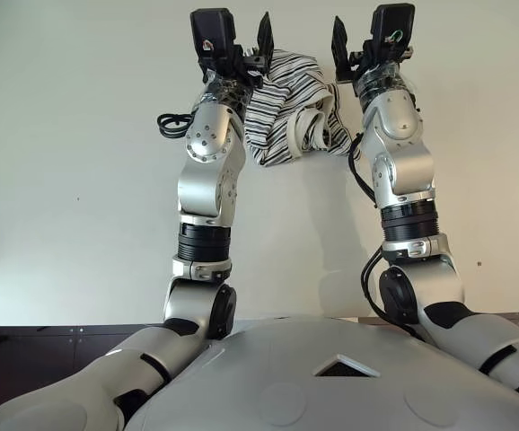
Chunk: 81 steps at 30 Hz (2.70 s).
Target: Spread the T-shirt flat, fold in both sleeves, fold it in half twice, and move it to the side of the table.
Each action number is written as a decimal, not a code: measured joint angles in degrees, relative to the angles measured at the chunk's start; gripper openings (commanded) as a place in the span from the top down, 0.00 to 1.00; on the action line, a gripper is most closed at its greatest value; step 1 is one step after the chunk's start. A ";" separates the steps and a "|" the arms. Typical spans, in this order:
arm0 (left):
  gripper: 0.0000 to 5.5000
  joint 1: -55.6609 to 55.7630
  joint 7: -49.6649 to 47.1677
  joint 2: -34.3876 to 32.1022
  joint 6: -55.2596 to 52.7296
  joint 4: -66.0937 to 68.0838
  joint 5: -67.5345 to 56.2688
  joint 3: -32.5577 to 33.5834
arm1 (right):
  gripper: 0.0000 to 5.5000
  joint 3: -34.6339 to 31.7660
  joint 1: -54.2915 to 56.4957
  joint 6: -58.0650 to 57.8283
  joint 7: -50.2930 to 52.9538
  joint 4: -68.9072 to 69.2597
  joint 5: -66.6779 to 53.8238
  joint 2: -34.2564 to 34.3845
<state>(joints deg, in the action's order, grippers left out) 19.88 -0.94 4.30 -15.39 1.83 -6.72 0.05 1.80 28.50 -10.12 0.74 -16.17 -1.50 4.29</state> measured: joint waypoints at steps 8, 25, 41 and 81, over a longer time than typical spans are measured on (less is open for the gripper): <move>0.36 0.58 -1.18 0.46 -0.63 0.76 0.18 0.96 | 0.34 1.65 0.80 -0.16 -0.63 0.15 2.40 -1.05; 0.36 -13.24 1.75 -4.55 -5.32 -16.77 0.38 -0.02 | 0.34 3.14 -19.29 -3.93 2.18 21.65 7.59 -4.18; 0.36 -14.80 -3.98 -1.53 -2.93 -11.91 11.33 -7.28 | 0.34 4.15 -16.71 -5.98 0.90 17.56 9.15 -5.60; 0.36 -32.44 7.91 -18.29 -15.77 -14.34 6.89 11.82 | 0.34 5.34 -27.81 -6.10 -20.74 14.92 11.90 -33.71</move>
<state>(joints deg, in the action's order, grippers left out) -12.57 6.98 -13.99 -31.16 -12.51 0.17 11.88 7.14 0.69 -16.23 -20.00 -1.24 10.40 -29.41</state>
